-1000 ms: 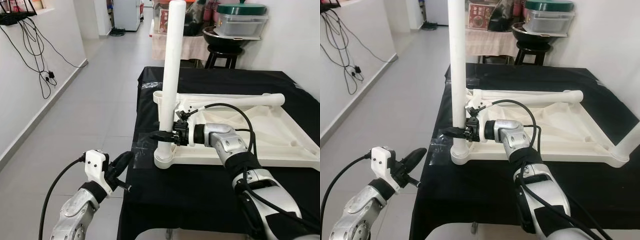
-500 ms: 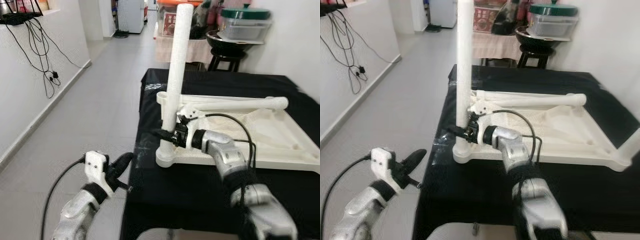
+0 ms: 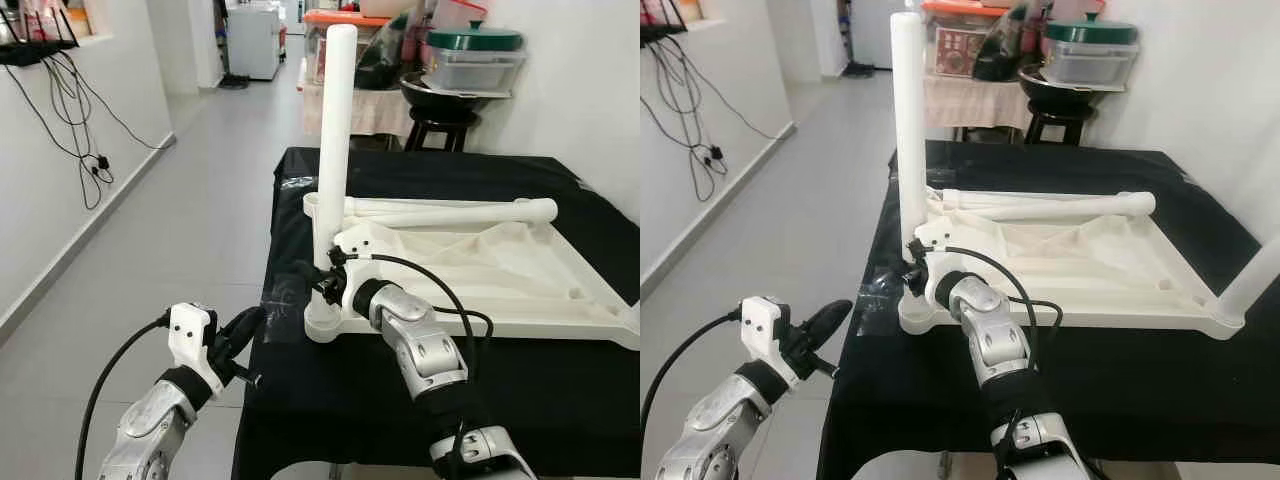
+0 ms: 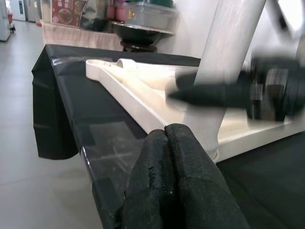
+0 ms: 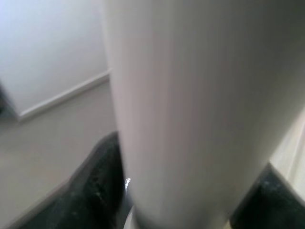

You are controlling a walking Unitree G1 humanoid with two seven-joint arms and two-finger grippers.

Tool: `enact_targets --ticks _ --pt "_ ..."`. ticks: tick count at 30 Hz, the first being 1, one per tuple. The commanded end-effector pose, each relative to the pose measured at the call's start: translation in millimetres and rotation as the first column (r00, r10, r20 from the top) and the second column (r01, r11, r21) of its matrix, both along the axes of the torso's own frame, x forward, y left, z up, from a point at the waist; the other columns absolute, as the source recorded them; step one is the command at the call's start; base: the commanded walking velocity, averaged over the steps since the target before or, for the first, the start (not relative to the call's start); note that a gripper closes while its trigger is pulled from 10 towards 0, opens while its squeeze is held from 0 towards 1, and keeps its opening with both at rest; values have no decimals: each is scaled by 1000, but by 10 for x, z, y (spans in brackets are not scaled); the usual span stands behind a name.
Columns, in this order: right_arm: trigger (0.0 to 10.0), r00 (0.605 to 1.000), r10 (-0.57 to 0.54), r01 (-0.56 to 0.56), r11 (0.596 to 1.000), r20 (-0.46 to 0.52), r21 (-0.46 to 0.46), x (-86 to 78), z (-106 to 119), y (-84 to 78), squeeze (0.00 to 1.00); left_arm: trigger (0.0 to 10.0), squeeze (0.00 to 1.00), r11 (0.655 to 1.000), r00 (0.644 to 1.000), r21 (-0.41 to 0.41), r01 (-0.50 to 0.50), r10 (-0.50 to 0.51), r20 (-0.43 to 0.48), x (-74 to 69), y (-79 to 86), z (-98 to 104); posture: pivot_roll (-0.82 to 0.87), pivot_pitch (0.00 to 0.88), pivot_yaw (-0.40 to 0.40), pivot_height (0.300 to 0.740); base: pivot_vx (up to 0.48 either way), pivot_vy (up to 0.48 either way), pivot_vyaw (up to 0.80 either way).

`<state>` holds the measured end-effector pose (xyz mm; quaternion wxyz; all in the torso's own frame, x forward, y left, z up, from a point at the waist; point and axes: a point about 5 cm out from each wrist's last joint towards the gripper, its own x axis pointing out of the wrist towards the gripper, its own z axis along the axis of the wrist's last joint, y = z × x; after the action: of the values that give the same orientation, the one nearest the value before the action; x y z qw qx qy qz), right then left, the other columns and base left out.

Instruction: Building children table

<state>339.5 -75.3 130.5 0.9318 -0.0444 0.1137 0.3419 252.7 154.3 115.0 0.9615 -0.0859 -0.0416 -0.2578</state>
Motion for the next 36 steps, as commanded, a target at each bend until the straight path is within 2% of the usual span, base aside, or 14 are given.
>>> enact_targets --ticks 1,4,5,6,7,9,16,17,22,29,32,34,35,36 --pt "10000 996 93 -93 995 -8 44 -42 57 58 1000 10000 0 1000 1000 1 5 -5 -2 8 -4 11 27 0 -59 740 0 0 0" --pt "10000 991 136 -136 988 6 67 -73 128 78 1000 10000 0 1000 1000 2 8 -8 -2 15 -11 13 27 0 -58 740 0 0 0" --pt "10000 969 244 -246 968 50 41 -58 219 -3 984 10000 0 1000 1000 3 10 -10 -2 24 -22 13 43 0 -67 740 0 0 0" --pt "10000 940 335 -336 942 58 11 -35 287 -121 0 10000 0 1000 1000 3 8 -8 -2 27 -28 13 47 0 -73 740 0 0 0" --pt "10000 940 335 -336 942 58 11 -35 287 -121 0 10000 0 1000 1000 3 8 -8 -2 27 -28 13 47 0 -73 740 0 0 0" --pt "10000 888 456 -455 890 65 -26 2 393 -311 0 10000 0 1000 1000 1 4 -4 -2 27 -31 11 48 0 -77 740 0 0 0" --pt "10000 858 511 -513 858 51 40 145 529 -418 0 10000 0 1000 1000 0 4 -4 -2 33 -39 9 52 0 -76 740 0 0 0" --pt "39 858 511 -513 856 50 58 194 569 -437 0 10000 0 1000 1000 1 5 -5 -2 35 -43 9 54 0 -76 740 0 0 0" --pt "0 874 484 -485 874 28 37 281 582 -505 0 10000 0 1000 1000 2 5 -5 -5 35 -52 6 59 0 -78 740 0 0 0" --pt "0 880 475 -475 878 3 60 255 495 -635 0 10000 0 1000 1000 3 6 -6 -5 29 -45 9 51 0 -74 740 0 0 0" --pt "0 914 405 -405 914 -21 17 239 371 -733 0 10000 0 1000 1000 2 6 -6 -5 24 -39 11 48 0 -75 740 0 0 0" --pt "0 974 211 -214 976 -78 -29 244 176 -792 0 10000 0 1000 1000 3 5 -5 -5 15 -27 13 46 0 -80 740 0 0 0" --pt "0 974 211 -214 976 -78 -29 244 176 -792 0 10000 0 1000 1000 3 5 -5 -5 15 -27 13 46 0 -80 740 0 0 0" --pt "0 998 -3 -4 995 -69 -102 261 53 -792 0 10000 0 1000 1000 4 4 -3 -4 8 -9 18 38 0 -77 740 0 0 0"
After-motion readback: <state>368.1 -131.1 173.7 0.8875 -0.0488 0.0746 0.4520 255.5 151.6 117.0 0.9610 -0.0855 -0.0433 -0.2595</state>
